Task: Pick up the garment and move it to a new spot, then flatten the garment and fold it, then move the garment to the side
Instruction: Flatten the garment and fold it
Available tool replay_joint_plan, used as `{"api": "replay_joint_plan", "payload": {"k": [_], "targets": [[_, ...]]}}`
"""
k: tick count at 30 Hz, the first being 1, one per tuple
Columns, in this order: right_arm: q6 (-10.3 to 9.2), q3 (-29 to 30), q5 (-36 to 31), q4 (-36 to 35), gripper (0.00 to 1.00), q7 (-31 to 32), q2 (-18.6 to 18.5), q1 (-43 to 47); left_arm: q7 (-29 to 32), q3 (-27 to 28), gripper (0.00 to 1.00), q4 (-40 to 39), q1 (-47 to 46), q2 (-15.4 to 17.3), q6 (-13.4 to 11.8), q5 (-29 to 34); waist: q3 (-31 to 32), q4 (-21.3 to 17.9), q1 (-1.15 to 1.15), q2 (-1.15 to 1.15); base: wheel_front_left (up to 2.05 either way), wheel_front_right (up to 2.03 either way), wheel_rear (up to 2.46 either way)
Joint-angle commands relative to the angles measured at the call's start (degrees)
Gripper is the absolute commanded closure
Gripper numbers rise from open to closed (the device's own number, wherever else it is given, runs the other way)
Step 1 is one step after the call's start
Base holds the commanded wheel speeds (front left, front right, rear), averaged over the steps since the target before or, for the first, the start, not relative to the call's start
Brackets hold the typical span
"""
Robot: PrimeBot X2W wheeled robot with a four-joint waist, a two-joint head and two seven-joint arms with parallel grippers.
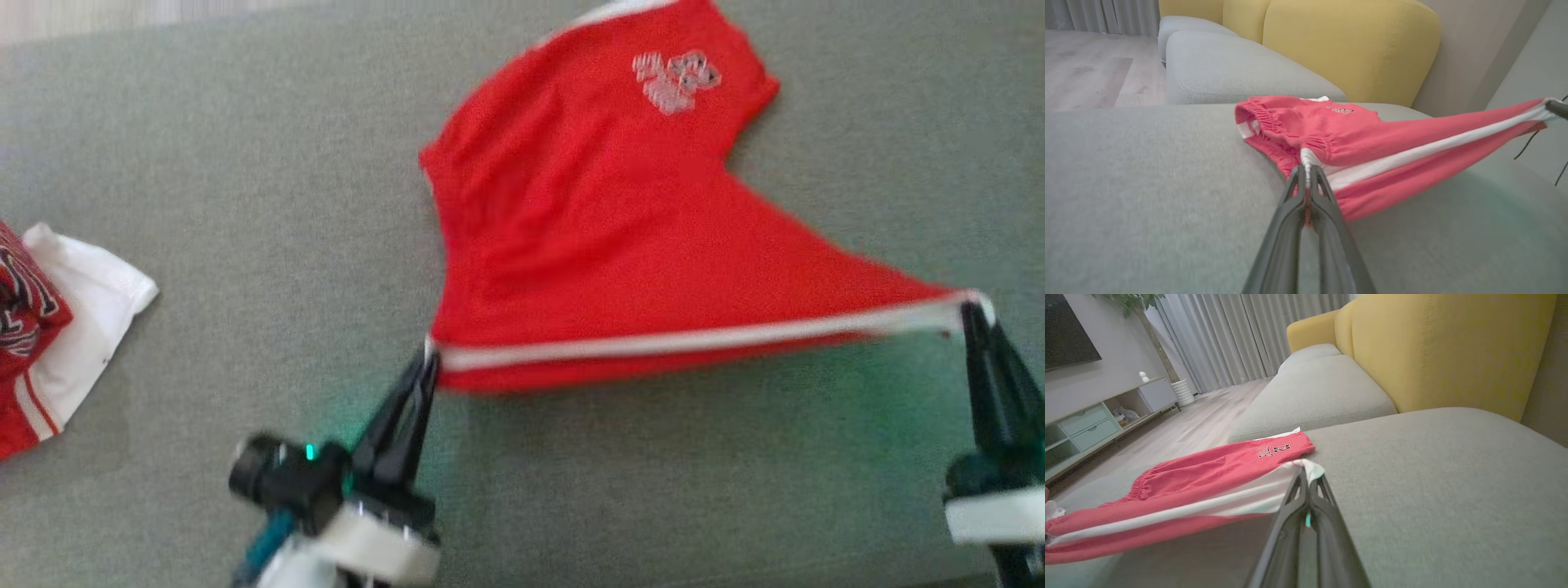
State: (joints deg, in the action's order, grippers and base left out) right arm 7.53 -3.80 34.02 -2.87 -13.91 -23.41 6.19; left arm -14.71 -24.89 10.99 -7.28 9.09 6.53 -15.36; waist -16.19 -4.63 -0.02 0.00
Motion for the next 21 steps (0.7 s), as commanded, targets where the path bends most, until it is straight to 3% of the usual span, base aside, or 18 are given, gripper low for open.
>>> {"api": "replay_joint_plan", "payload": {"k": [1, 6, 10, 21], "targets": [[-0.04, 0.76, 0.95, -3.6, 1.0, 0.11, -2.6, 3.01, -0.29, 2.99, 1.0, -2.79, 1.82, 0.75, -0.52, 0.91, 1.63, -0.4, 0.02, 0.0, 0.0, 0.0, 0.0], [-0.04, 3.52, 0.19, -9.81, 1.0, 1.03, -3.11, 10.61, -0.29, 4.16, 1.0, -7.48, 8.82, 0.44, -0.49, 2.14, 3.71, -0.31, 0.02, 0.0, 0.0, 0.0, 0.0], [-0.04, 5.61, -1.06, -11.03, 1.0, 2.18, -2.05, 9.85, -0.29, 3.64, 1.0, -9.46, 9.13, -1.17, -0.08, 2.12, 5.0, 0.52, 0.02, 0.0, 0.0, 0.0, 0.0], [-0.04, 2.0, -1.48, 2.96, 1.0, 9.65, -5.57, -11.81, 0.23, -1.56, 1.0, 2.06, -8.93, -4.89, 0.76, -0.65, 0.92, 4.69, 0.02, 0.0, 0.0, 0.0, 0.0]]}}
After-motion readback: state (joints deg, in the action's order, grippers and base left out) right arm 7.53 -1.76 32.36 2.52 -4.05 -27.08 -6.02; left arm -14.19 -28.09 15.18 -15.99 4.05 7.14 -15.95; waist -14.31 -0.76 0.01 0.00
